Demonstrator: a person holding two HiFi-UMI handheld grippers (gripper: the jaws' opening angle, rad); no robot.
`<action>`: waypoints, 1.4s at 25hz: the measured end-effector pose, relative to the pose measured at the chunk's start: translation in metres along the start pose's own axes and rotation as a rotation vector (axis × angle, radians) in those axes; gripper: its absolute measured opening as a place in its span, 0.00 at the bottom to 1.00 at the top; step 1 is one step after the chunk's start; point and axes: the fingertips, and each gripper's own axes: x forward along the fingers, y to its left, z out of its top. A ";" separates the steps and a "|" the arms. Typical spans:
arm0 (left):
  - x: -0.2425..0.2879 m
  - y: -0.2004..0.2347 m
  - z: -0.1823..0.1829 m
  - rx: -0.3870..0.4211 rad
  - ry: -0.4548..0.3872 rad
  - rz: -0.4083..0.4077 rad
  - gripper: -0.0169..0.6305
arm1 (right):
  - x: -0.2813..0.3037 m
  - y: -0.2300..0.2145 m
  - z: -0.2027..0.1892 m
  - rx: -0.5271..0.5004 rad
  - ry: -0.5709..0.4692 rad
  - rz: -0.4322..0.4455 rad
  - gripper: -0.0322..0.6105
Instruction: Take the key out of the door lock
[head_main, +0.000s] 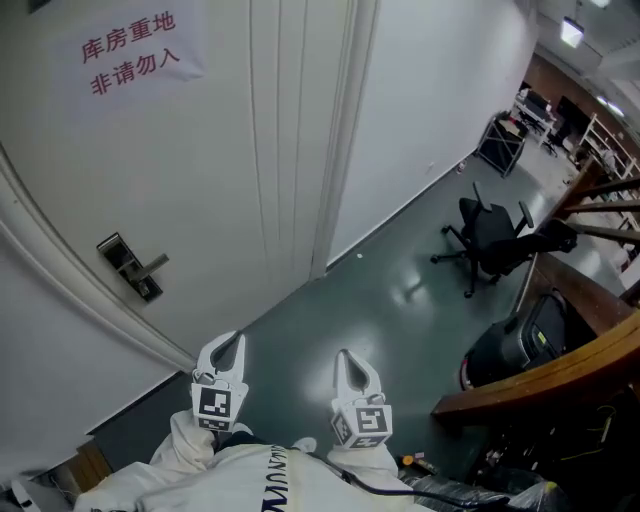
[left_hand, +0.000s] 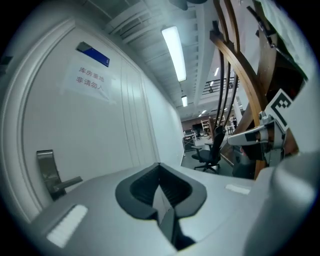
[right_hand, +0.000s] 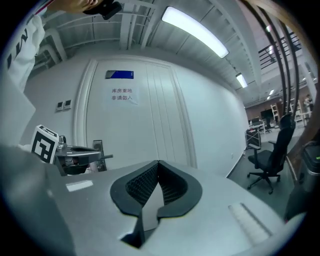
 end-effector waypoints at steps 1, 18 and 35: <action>-0.007 0.013 -0.004 -0.007 0.004 0.028 0.03 | 0.010 0.012 0.000 -0.005 0.007 0.026 0.05; -0.156 0.241 -0.072 -0.101 0.053 0.510 0.03 | 0.145 0.247 -0.005 -0.123 0.055 0.400 0.05; -0.237 0.310 -0.121 -0.194 0.128 0.759 0.03 | 0.196 0.359 -0.031 -0.166 0.148 0.618 0.05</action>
